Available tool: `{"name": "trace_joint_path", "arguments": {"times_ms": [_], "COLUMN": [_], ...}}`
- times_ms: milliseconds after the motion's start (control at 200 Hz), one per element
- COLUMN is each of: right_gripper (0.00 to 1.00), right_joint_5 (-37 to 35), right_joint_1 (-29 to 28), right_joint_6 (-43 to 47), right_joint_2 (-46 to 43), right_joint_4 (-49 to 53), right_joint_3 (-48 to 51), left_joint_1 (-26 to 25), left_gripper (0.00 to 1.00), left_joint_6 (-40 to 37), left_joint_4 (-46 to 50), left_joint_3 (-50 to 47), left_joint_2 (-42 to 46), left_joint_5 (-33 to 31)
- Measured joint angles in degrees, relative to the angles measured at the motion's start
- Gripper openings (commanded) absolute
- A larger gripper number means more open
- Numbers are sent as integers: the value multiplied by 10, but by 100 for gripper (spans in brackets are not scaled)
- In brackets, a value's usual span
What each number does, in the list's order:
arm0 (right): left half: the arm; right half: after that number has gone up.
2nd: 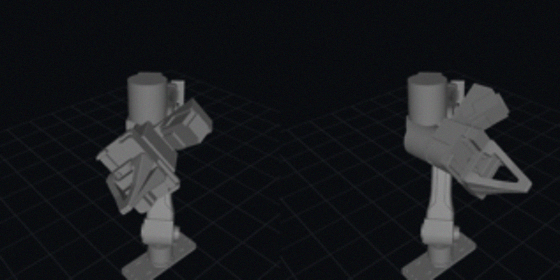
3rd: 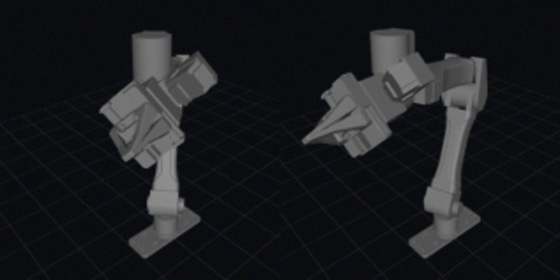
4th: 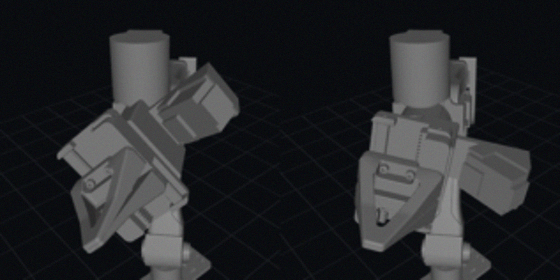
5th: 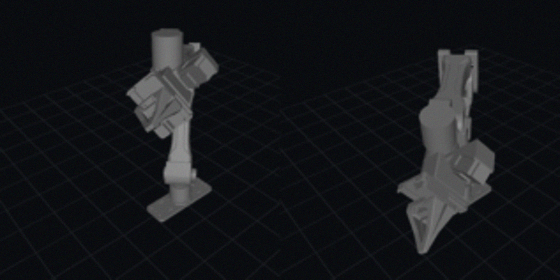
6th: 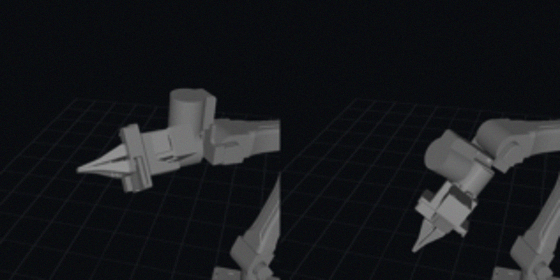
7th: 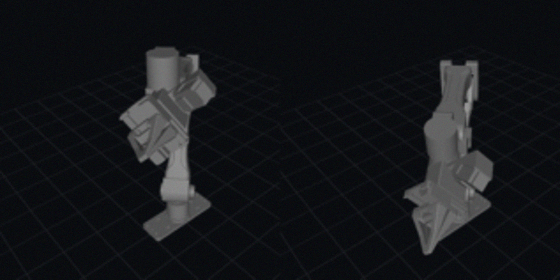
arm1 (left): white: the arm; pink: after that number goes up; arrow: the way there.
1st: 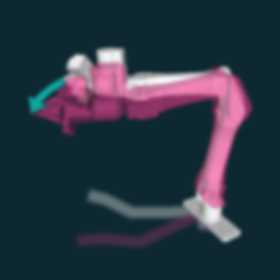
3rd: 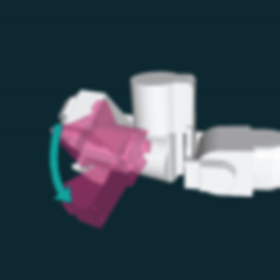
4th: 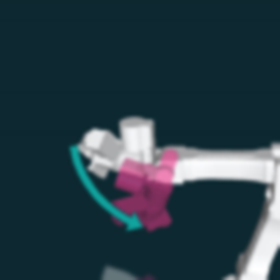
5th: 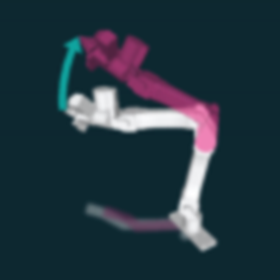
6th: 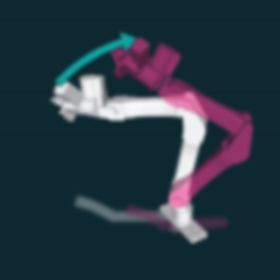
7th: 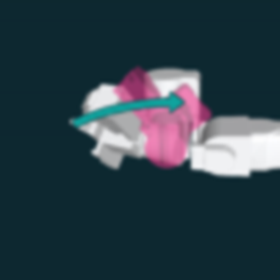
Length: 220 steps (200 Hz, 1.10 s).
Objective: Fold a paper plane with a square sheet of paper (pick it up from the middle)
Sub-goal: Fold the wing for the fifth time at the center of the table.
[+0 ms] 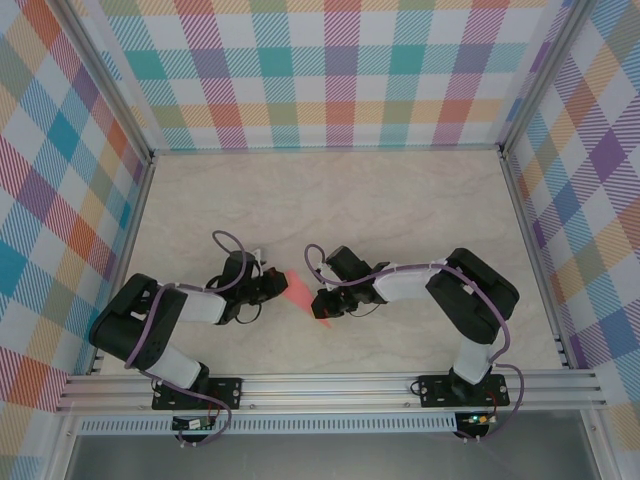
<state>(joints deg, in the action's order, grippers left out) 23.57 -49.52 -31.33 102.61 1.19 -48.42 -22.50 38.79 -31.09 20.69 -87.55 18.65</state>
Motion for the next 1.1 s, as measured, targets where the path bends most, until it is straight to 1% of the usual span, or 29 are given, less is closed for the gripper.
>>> {"name": "trace_joint_path", "arguments": {"times_ms": [135, 240, 370, 435, 485, 525, 605, 645, 695, 745, 780, 880, 925, 1025, 1100], "right_gripper": [0, 0, 0, 0, 3, 8, 26, 36, 46, 57, 64, 85, 91, 99, 100], "right_joint_5": [0, 0, 1, 0, -5, -11, -33, -49, -74, -108, -133, -196, -220, -257, -280], "right_joint_1": [0, 0, 0, 0, 0, 0, 0, 0, 0, 0, 0, 3, 6, 15, 20], "right_joint_6": [0, -5, -13, -19, -26, -31, -46, -49, -60, -70, -77, -102, -110, -122, -131], "right_joint_2": [0, 0, 0, -5, -12, -20, -51, -73, -100, -127, -145, -183, -195, -208, -211], "right_joint_4": [-1, -1, -1, 2, 14, 24, 49, 63, 76, 89, 99, 127, 137, 165, 183], "right_joint_3": [0, 0, 0, 0, 0, 0, 0, -5, -14, -24, -32, -46, -46, -44, -39], "left_joint_1": [42, 71, 85, 88, 88, 88, 88, 87, 84, 80, 76, 58, 46, 14, -17], "left_gripper": [0, 1, 2, 4, 7, 10, 17, 22, 31, 47, 52, 61, 65, 69, 73], "left_joint_6": [15, 24, 29, 30, 30, 29, 20, 18, 10, 8, 5, -3, -7, -9, -6], "left_joint_4": [-1, 12, 37, 57, 77, 99, 156, 191, 228, 264, 288, 353, 379, 438, 481], "left_joint_3": [-11, -18, -25, -26, -25, -22, -4, 13, 40, 66, 86, 134, 151, 188, 216], "left_joint_2": [11, 28, 52, 68, 85, 103, 139, 156, 173, 184, 189, 190, 188, 167, 141], "left_joint_5": [-3, -19, -44, -51, -54, -55, -60, -64, -68, -75, -80, -89, -91, -95, -107]}}
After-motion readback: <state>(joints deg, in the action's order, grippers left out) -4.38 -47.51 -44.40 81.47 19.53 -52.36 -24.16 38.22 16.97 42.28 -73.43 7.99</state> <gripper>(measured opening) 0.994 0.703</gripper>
